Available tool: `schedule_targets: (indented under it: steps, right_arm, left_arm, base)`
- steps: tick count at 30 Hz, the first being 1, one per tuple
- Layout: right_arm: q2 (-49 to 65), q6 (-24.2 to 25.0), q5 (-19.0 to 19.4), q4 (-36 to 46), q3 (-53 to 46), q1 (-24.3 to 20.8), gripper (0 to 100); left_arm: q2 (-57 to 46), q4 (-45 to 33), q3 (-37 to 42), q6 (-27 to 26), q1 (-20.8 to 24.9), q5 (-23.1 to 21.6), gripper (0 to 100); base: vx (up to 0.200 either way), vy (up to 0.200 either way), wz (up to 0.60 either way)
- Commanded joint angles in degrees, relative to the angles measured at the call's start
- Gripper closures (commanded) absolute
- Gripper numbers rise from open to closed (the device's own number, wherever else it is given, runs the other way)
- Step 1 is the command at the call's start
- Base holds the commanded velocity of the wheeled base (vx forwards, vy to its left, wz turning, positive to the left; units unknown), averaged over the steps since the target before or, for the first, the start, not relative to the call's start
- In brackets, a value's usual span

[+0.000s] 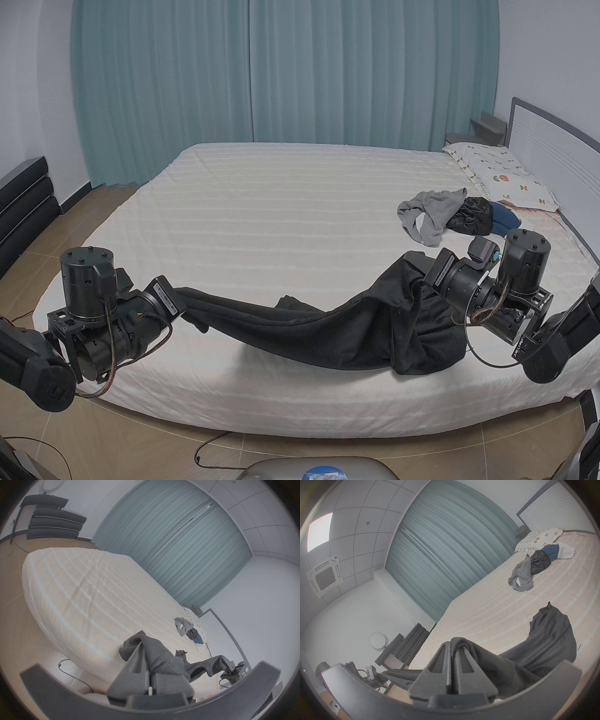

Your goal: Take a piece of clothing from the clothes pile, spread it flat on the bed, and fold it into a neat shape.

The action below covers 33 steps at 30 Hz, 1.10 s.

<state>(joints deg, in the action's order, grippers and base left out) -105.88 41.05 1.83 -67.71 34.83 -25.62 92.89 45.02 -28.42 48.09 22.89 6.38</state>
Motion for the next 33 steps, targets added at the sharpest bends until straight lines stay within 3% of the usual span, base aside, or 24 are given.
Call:
schedule_targets:
  steps: [1,4,11,18,25,30,33]
  right_arm:
    - [2.9,0.1,0.0,-0.1,-3.5,0.1,100]
    - [5.0,0.1,-0.1,-0.1,-5.4,0.0,100]
    - [12.5,-0.2,-1.0,0.3,-10.0,-1.0,100]
    - [26.6,-1.9,-6.8,2.8,-12.6,-5.0,100]
    - [37.2,-4.5,-7.3,17.3,-0.1,-3.6,100]
    - [32.2,-4.4,-4.8,26.1,13.4,2.6,100]
    - [26.6,-4.5,-3.5,26.7,18.2,5.0,100]
  left_arm:
    - [-3.1,-1.4,1.5,0.0,0.6,0.0,100]
    - [-4.8,-3.9,1.9,0.0,0.8,0.0,100]
    - [-11.0,-8.2,3.7,0.1,3.2,0.0,100]
    - [-21.7,-18.7,2.6,-1.7,7.3,0.1,100]
    - [-25.0,-26.0,-7.8,-3.7,6.7,0.2,100]
    - [-17.9,-29.0,-17.1,-4.6,4.1,0.0,100]
    - [-12.5,-29.0,-21.6,-4.6,2.5,-0.2,100]
  base:
    - [0.0,0.0,0.0]
    - [0.0,0.0,0.0]
    - [-0.2,0.0,0.0]
    - [-0.114,0.0,0.0]
    - [0.0,0.0,0.0]
    - [0.0,0.0,0.0]
    - [0.0,0.0,0.0]
